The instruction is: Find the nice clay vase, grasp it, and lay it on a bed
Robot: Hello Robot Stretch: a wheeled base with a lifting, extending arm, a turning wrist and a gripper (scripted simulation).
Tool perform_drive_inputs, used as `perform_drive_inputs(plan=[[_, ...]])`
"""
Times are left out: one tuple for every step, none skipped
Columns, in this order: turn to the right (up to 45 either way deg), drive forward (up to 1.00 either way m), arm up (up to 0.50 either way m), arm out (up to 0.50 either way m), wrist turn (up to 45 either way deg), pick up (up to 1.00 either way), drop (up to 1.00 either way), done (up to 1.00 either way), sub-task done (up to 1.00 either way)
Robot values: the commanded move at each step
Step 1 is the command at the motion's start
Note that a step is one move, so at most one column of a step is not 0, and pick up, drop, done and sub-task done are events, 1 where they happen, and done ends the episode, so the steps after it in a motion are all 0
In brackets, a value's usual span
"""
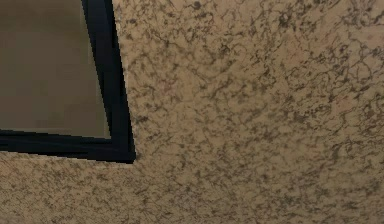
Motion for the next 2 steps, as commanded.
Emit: perform_drive_inputs(plan=[[0.0, 0.00, 0.00, 0.00, 45.0, 0.00, 0.00, 0.00, 0.00], [0.0, 0.00, 0.00, 0.00, 18.0, 0.00, 0.00, 0.00, 0.00]])
